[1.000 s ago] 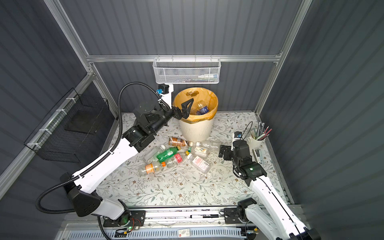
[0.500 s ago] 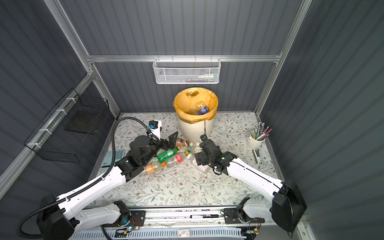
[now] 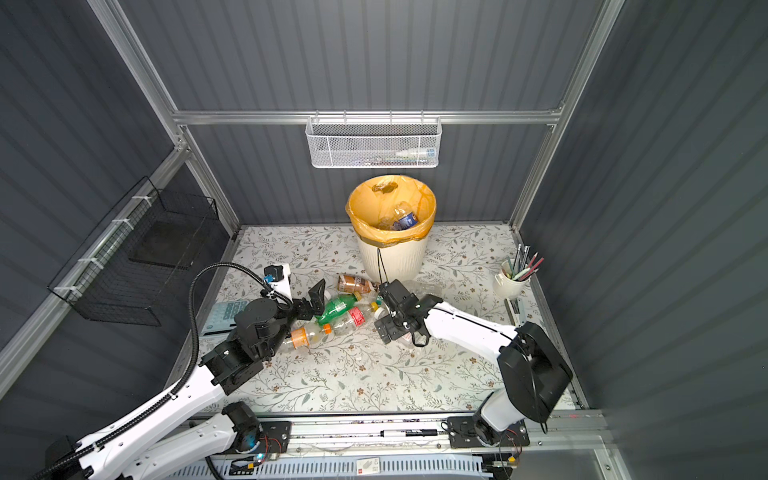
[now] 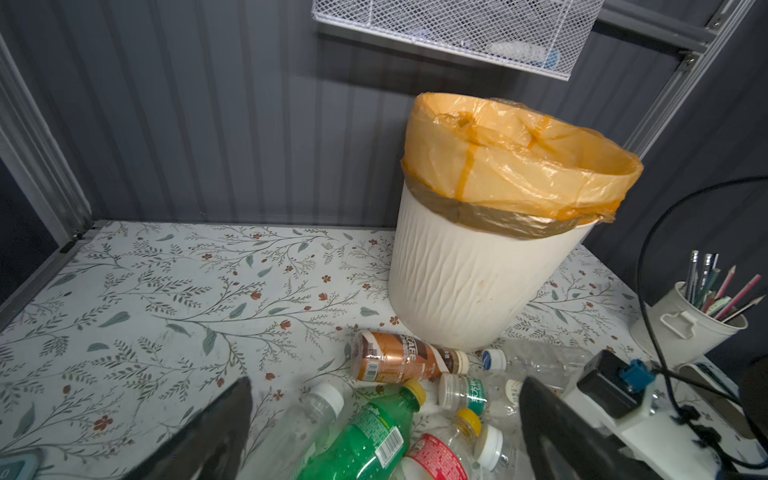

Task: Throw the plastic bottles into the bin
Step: 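Withdraw the left gripper while the right gripper grasps a white-labelled clear bottle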

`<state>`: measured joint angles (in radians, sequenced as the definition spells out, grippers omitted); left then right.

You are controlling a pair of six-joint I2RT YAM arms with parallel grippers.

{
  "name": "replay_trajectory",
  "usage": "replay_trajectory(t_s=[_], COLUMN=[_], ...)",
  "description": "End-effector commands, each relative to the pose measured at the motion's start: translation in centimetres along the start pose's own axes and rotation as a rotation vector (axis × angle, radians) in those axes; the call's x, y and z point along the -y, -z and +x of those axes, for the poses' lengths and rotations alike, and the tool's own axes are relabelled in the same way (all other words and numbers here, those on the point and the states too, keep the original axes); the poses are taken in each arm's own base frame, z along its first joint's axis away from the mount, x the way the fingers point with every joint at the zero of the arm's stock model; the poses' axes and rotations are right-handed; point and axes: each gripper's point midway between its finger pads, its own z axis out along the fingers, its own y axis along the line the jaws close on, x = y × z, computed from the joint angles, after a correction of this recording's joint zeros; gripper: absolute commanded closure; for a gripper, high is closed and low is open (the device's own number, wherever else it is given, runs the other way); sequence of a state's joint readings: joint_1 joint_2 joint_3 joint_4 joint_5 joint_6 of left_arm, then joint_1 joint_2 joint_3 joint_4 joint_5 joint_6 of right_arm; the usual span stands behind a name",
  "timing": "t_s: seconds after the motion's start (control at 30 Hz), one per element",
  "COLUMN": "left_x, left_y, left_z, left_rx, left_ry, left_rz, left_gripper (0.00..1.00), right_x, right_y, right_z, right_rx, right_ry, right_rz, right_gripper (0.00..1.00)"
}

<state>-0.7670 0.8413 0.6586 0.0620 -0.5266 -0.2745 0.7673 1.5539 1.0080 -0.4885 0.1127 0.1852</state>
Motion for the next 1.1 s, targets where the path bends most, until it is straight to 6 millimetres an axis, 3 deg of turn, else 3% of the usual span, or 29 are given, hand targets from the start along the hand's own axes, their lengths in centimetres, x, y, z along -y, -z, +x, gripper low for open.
replay_trajectory(t_s=[0.0, 0.2, 0.6, 0.87, 1.07], left_x=[-1.0, -1.6, -2.5, -2.4, -2.6], left_y=[0.4, 0.8, 1.5, 1.5, 1.4], left_z=[0.8, 1.3, 1.9, 2.1, 2.3], left_rx=[-0.023, -0.033, -0.030, -0.038, -0.044], left_ry=[0.002, 0.010, 0.021, 0.020, 0.015], left_rz=[-0.047, -0.066, -0.081, -0.079, -0.088], left_gripper=[0.00, 0.00, 0.00, 0.00, 0.00], right_x=[-0.8, -0.5, -0.6, -0.9, -0.9], right_y=[-1.0, -2.6, -3.8, -3.8, -2.7], right_z=[0.5, 1.3, 2.9, 2.6, 1.8], right_rx=[-0.060, -0.141, -0.232, -0.221, -0.182], right_ry=[0.034, 0.061, 0.079, 0.061, 0.049], right_rz=[-0.030, 0.005, 0.027, 0.019, 0.009], right_gripper=[0.01, 0.04, 0.15, 0.31, 0.38])
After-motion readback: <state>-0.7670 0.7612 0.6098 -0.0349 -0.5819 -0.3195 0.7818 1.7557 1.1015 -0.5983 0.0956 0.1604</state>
